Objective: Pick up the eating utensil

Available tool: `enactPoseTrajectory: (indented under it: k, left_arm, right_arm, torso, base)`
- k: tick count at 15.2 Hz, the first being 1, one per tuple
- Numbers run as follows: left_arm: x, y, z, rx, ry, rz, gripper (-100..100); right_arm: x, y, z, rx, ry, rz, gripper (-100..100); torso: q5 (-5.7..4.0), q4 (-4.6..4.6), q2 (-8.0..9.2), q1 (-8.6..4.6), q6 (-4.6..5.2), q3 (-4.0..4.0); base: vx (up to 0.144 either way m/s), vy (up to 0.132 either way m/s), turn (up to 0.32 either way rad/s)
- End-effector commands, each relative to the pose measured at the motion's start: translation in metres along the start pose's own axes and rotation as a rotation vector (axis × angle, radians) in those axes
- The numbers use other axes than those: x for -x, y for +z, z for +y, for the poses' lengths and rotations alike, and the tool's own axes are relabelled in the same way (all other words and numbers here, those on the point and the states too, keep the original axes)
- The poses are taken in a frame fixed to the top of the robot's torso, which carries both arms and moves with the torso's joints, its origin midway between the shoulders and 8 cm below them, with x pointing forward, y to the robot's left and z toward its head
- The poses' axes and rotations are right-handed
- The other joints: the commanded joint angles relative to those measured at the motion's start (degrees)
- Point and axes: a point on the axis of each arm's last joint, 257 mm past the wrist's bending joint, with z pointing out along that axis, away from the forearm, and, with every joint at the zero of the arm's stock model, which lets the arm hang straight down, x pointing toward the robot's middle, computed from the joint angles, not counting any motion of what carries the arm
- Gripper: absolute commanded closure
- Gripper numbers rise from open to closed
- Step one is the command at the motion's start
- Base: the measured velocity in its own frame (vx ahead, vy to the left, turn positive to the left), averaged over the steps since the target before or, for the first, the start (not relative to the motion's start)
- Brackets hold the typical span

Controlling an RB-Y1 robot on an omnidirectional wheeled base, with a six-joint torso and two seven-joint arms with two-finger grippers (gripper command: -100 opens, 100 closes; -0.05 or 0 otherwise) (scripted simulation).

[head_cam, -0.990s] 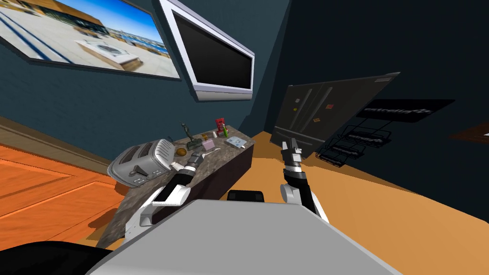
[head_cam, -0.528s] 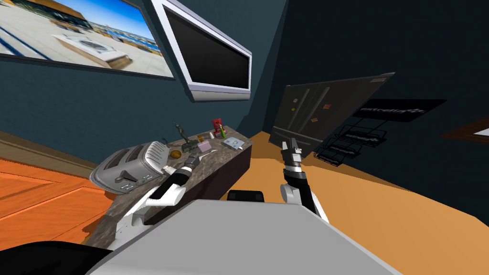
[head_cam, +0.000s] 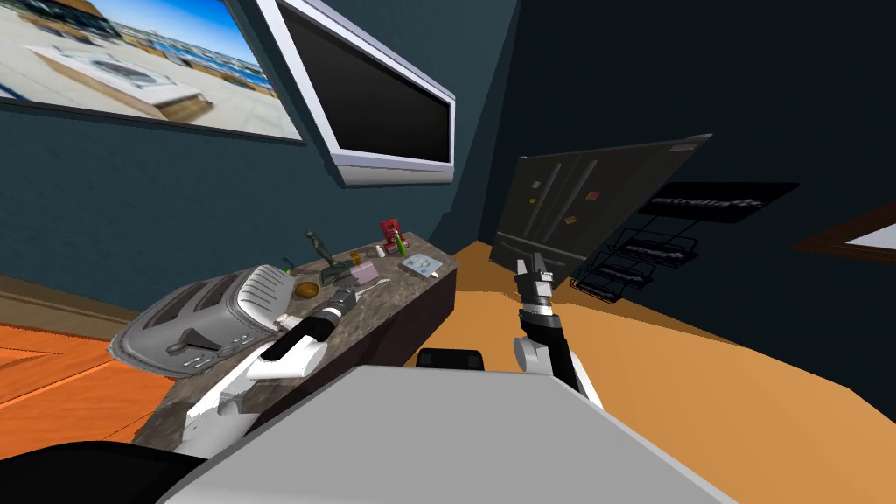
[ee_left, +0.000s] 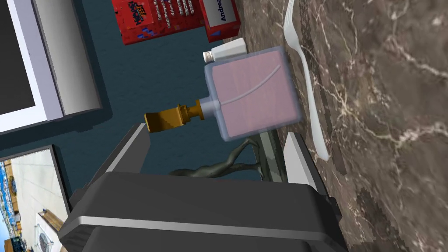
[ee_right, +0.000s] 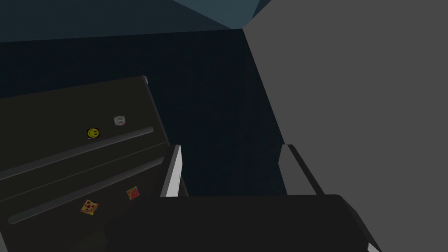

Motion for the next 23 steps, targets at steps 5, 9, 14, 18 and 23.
enactPoseTrajectory:
  k: [5, 9, 14, 18, 23]
  left_arm:
    - [0.044, 0.001, 0.035, 0.148, -0.041, -0.059, -100]
    - [0.063, -0.003, 0.053, 0.224, -0.063, -0.091, -100]
    - [0.099, -0.012, 0.077, 0.334, -0.11, -0.151, -100]
    - [0.117, -0.022, 0.096, 0.422, -0.138, -0.189, -100]
    - [0.147, -0.036, 0.113, 0.512, -0.195, -0.251, -100]
  right_arm:
    - [0.0, 0.0, 0.0, 0.0, 0.0, 0.0, 0]
    - [0.0, 0.0, 0.0, 0.0, 0.0, 0.0, 0]
    - [0.0, 0.0, 0.0, 0.0, 0.0, 0.0, 0]
    - [0.0, 0.0, 0.0, 0.0, 0.0, 0.0, 0]
    - [0.0, 0.0, 0.0, 0.0, 0.0, 0.0, 0]
  torso:
    - [0.01, 0.0, 0.01, 0.06, -0.01, 0.0]
    - [0.0, 0.0, -0.01, 0.04, 0.0, 0.0]
    - [0.0, 0.0, 0.02, 0.05, -0.01, 0.01]
    - [0.0, 0.01, 0.02, 0.05, 0.0, 0.01]
    - [0.0, -0.01, -0.02, 0.03, -0.01, -0.02]
  base:
    - [0.062, -0.05, -0.04]
    - [0.069, -0.052, -0.044]
    - [0.063, -0.044, -0.039]
    - [0.065, -0.047, -0.046]
    - [0.074, -0.046, -0.035]
